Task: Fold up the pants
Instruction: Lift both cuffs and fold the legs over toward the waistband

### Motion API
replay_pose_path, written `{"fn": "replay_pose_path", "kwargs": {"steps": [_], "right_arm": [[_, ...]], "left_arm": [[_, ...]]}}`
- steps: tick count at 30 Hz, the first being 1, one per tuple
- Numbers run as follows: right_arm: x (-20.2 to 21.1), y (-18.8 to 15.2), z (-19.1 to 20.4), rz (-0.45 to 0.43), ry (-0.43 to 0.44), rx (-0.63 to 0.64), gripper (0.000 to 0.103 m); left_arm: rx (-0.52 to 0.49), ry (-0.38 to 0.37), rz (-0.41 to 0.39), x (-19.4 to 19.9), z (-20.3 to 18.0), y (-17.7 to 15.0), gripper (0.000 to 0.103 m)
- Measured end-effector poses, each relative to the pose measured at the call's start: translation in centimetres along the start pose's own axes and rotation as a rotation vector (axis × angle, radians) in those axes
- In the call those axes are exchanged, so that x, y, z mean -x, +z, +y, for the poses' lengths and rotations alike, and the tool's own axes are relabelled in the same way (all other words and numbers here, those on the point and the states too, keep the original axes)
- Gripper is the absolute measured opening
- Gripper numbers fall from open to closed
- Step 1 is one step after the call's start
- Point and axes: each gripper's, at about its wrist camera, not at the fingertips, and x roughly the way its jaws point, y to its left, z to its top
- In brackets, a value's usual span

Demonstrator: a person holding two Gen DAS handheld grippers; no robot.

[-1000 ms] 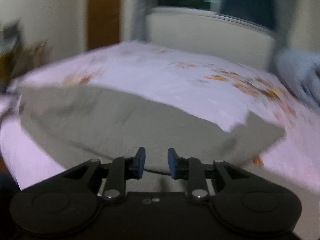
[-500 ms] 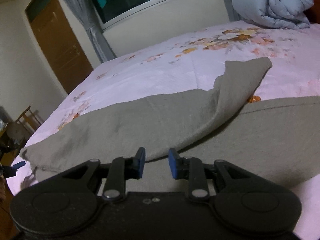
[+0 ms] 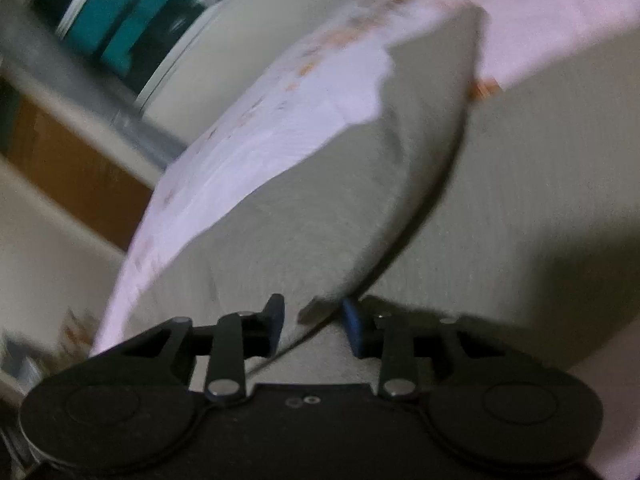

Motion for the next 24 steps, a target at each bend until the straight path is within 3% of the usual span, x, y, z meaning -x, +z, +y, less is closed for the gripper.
{"fn": "replay_pose_path", "kwargs": {"steps": [2, 3, 4, 5, 6, 8, 11, 12, 14, 16, 18, 19, 21, 24], "right_arm": [[-0.6, 0.2, -1.2, -0.007, 0.029, -0.123, 0.031], [-0.9, 0.2, -1.7, -0.013, 0.044, -0.166, 0.027], [-1.2, 0.3, -2.2, -0.018, 0.066, -0.202, 0.018], [-1.3, 0.4, -2.6, -0.023, 0.083, -0.224, 0.0], [-1.3, 0.6, -2.7, -0.025, 0.094, -0.231, 0.0], [-0.7, 1.5, -1.2, -0.038, 0.111, -0.149, 0.0], [2.4, 3.4, 2.8, -0.13, 0.213, -0.02, 0.0], [3.9, 3.8, 3.8, -0.168, 0.253, 0.012, 0.0], [6.7, 3.2, 4.6, -0.207, 0.276, 0.071, 0.0], [8.2, 0.9, 3.1, -0.183, 0.241, 0.113, 0.0], [6.4, -2.1, 0.6, -0.062, 0.147, 0.135, 0.0], [5.1, -3.2, -0.7, 0.0, 0.11, 0.105, 0.0], [3.4, -4.9, -2.3, 0.034, 0.045, 0.098, 0.0], [3.3, -5.3, -2.0, -0.001, 0.057, 0.065, 0.0]], "left_arm": [[0.009, 0.0, 0.003, -0.3, 0.0, 0.2, 0.052], [0.005, 0.0, 0.01, -0.6, -0.1, 0.4, 0.048], [0.0, -0.002, 0.018, -0.6, -0.2, 0.5, 0.026], [-0.009, -0.003, 0.046, -1.0, -0.4, 0.9, 0.018], [-0.014, -0.016, 0.074, -1.4, -0.7, 1.3, 0.011], [-0.074, -0.071, 0.069, -1.3, -2.7, 3.5, 0.011], [-0.167, -0.287, -0.019, 0.7, -6.5, 6.9, 0.011], [-0.185, -0.347, -0.021, 1.4, -7.1, 7.6, 0.011], [-0.17, -0.386, 0.024, 1.6, -5.5, 7.6, 0.011], [-0.089, -0.336, 0.13, 0.0, -0.6, 6.1, 0.011], [-0.01, -0.15, 0.268, -2.7, 4.6, 3.8, 0.011], [0.004, -0.139, 0.29, -3.2, 6.1, 2.6, 0.011], [0.025, -0.165, 0.256, -2.8, 6.9, 1.9, 0.011], [0.012, -0.156, 0.241, -2.4, 6.0, 1.9, 0.011]]}}
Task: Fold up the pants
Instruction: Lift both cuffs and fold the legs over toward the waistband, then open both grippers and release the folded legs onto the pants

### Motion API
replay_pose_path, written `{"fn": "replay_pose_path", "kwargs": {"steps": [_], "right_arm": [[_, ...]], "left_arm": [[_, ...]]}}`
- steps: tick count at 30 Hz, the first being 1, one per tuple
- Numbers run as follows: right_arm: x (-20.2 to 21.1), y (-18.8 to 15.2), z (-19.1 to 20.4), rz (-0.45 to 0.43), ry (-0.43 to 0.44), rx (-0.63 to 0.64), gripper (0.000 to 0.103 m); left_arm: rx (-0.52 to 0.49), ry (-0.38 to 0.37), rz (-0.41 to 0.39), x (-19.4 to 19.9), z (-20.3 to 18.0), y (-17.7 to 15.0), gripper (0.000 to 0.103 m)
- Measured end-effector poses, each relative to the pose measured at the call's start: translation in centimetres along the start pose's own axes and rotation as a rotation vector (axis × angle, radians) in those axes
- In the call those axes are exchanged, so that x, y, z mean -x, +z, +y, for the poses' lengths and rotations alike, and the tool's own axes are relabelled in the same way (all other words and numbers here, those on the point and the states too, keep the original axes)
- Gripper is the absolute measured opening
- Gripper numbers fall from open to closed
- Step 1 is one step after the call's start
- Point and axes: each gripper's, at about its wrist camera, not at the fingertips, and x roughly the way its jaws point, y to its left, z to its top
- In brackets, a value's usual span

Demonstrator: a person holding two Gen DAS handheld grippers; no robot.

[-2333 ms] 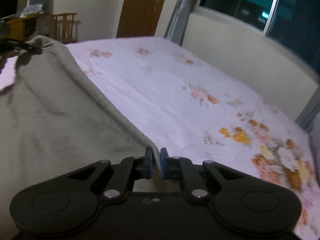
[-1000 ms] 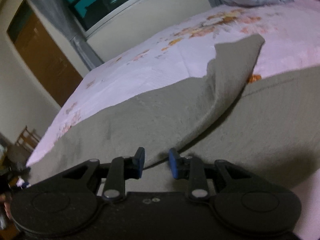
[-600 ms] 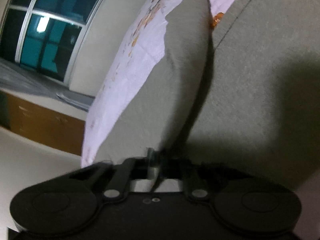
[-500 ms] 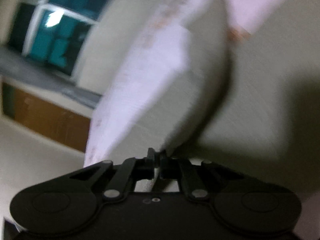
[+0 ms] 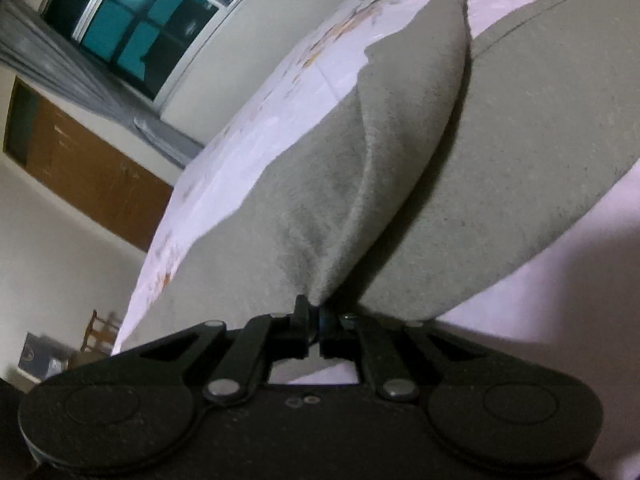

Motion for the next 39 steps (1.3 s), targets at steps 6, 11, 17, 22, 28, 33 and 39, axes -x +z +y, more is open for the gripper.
{"fn": "replay_pose_path", "kwargs": {"steps": [6, 11, 17, 22, 28, 33, 39], "right_arm": [[1.6, 1.7, 1.1, -0.045, 0.05, 0.055, 0.0], [0.2, 0.8, -0.8, 0.028, -0.036, 0.057, 0.0], [-0.6, -0.2, -2.1, 0.024, -0.028, 0.033, 0.0], [-0.6, 0.7, -2.5, 0.029, -0.018, 0.013, 0.0], [0.6, 2.2, -1.3, 0.02, -0.016, 0.013, 0.011], [3.7, 3.6, -1.4, -0.08, -0.084, -0.006, 0.025], [8.1, 6.5, -1.1, -0.214, -0.134, 0.06, 0.027]], "left_arm": [[-0.065, -0.053, -0.015, 1.7, -2.6, 1.0, 0.011], [-0.022, 0.026, 0.047, 0.5, 0.3, -0.1, 0.011], [-0.016, 0.012, 0.013, 1.1, 0.2, -0.4, 0.012], [-0.041, 0.033, -0.022, 1.1, -0.3, -0.7, 0.012], [-0.03, 0.04, -0.048, 1.9, -0.9, -1.0, 0.031], [-0.042, 0.021, -0.12, 4.4, -2.4, -0.8, 0.103], [-0.167, 0.261, -0.283, 7.1, -7.9, -2.1, 0.103]]}}
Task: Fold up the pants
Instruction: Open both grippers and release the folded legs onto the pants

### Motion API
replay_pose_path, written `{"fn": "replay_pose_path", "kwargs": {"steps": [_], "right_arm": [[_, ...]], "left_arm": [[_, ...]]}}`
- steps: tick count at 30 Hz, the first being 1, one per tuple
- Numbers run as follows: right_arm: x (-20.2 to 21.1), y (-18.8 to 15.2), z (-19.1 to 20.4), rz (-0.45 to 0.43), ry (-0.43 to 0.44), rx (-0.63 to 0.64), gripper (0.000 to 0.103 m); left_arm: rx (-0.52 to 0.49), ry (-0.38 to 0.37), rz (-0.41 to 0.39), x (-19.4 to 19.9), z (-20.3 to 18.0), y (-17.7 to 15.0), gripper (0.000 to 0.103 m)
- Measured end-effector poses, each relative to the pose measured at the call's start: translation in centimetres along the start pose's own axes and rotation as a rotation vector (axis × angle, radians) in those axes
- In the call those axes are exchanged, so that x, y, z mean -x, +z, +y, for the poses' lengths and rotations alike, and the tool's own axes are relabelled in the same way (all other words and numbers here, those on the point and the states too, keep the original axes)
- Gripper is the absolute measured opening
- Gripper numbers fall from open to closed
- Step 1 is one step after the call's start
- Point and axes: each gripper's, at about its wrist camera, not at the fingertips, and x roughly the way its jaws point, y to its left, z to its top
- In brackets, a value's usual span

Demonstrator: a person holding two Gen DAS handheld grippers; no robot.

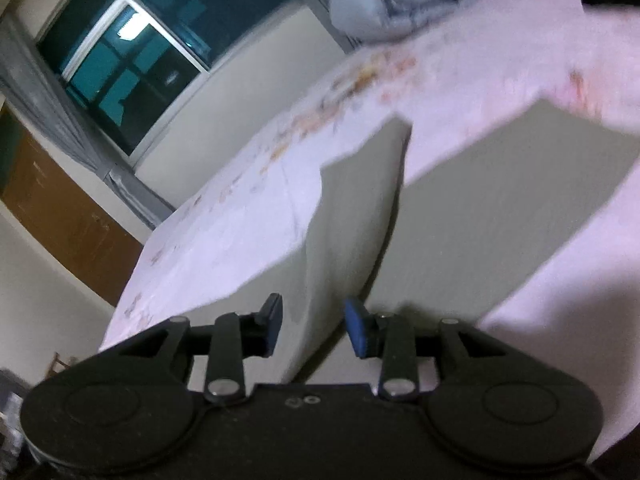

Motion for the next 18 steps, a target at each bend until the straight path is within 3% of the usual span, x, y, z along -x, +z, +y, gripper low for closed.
{"fn": "replay_pose_path", "kwargs": {"steps": [5, 7, 11, 14, 18], "right_arm": [[0.2, 2.4, 0.8, -0.029, -0.032, 0.14, 0.028], [-0.3, 3.2, 1.4, -0.03, -0.05, 0.208, 0.028], [-2.0, 5.5, 2.5, -0.003, -0.08, 0.349, 0.028], [-4.8, 7.3, 3.6, 0.056, -0.096, 0.418, 0.028], [-9.8, 8.9, 5.1, 0.127, -0.136, 0.533, 0.028]], "left_arm": [[-0.293, 0.17, 0.003, -1.7, -7.5, -3.2, 0.103], [-0.374, 0.198, 0.024, -3.3, -9.9, -5.0, 0.103], [-0.462, 0.24, 0.063, -6.3, -13.0, -6.9, 0.103], [-0.476, 0.276, 0.135, -8.6, -13.0, -8.0, 0.103], [-0.528, 0.278, 0.122, -9.0, -13.0, -9.1, 0.103]]}}
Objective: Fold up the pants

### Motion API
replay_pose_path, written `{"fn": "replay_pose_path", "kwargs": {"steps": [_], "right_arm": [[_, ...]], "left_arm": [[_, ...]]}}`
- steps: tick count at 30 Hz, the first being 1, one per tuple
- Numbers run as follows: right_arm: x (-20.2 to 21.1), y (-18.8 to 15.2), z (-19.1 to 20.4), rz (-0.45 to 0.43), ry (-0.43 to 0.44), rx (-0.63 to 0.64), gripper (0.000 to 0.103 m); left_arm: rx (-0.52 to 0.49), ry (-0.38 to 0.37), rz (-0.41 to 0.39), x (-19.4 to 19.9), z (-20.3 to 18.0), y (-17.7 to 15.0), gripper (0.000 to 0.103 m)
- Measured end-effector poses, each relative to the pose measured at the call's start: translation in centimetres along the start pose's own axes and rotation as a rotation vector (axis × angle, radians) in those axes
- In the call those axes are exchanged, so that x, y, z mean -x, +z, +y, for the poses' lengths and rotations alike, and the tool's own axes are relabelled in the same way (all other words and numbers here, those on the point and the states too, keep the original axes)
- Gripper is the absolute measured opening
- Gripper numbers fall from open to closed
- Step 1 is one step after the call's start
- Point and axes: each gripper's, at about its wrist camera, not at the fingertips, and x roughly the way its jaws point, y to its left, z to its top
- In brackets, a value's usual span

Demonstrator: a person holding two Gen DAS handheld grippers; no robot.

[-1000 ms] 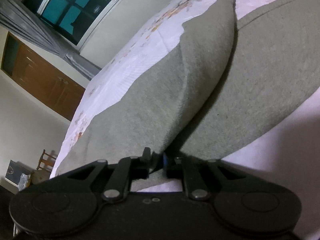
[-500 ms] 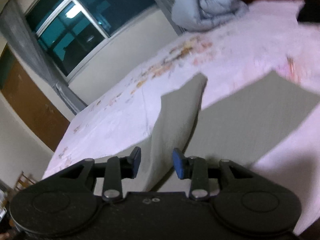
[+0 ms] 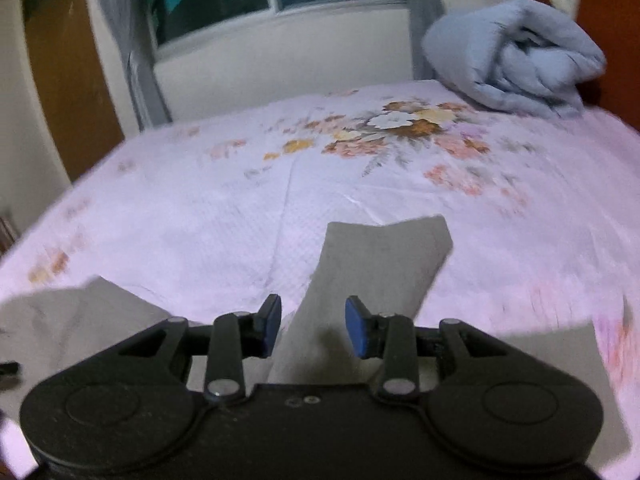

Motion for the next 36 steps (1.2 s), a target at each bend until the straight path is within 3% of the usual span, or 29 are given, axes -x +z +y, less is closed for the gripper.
{"fn": "replay_pose_path", "kwargs": {"steps": [3, 7, 13, 18, 20, 21, 22, 24, 31, 34, 36], "right_arm": [[-3.4, 1.2, 0.8, 0.047, -0.01, 0.049, 0.026], [-6.8, 1.6, 1.3, 0.079, -0.012, 0.066, 0.026], [-9.2, 1.6, 1.9, 0.101, -0.04, 0.109, 0.026], [-11.7, 2.4, 2.8, 0.164, -0.149, 0.215, 0.025], [-12.9, 2.4, 2.8, 0.205, -0.193, 0.255, 0.018], [-13.1, 2.5, 2.7, 0.222, -0.189, 0.263, 0.0], [-12.9, 2.6, 2.4, 0.227, -0.19, 0.26, 0.0], [-11.1, 3.3, 1.7, 0.18, -0.183, 0.232, 0.0], [1.7, 7.7, -2.9, -0.163, -0.018, -0.032, 0.0], [7.1, 7.5, -4.7, -0.289, 0.033, -0.11, 0.0], [9.7, 5.8, -5.8, -0.342, 0.021, -0.149, 0.0]], "left_arm": [[0.012, 0.017, -0.024, 0.5, 0.4, -0.1, 0.103], [0.035, 0.103, -0.103, 0.9, 1.7, 0.4, 0.103], [-0.01, 0.179, -0.118, -0.5, 1.4, 1.1, 0.103], [-0.039, 0.21, -0.092, -1.4, 0.3, 0.6, 0.103], [-0.03, 0.203, -0.086, -1.4, 0.5, 0.6, 0.103], [-0.025, 0.196, -0.082, -1.5, 0.6, 0.7, 0.103], [-0.023, 0.19, -0.078, -1.6, 0.8, 0.7, 0.103], [-0.028, 0.18, -0.072, -1.6, 0.9, 0.7, 0.103], [-0.031, 0.164, -0.074, -1.5, 0.9, 0.4, 0.103], [-0.026, 0.162, -0.077, -1.5, 1.0, 0.3, 0.103], [-0.026, 0.16, -0.079, -1.5, 1.0, 0.2, 0.103]]}}
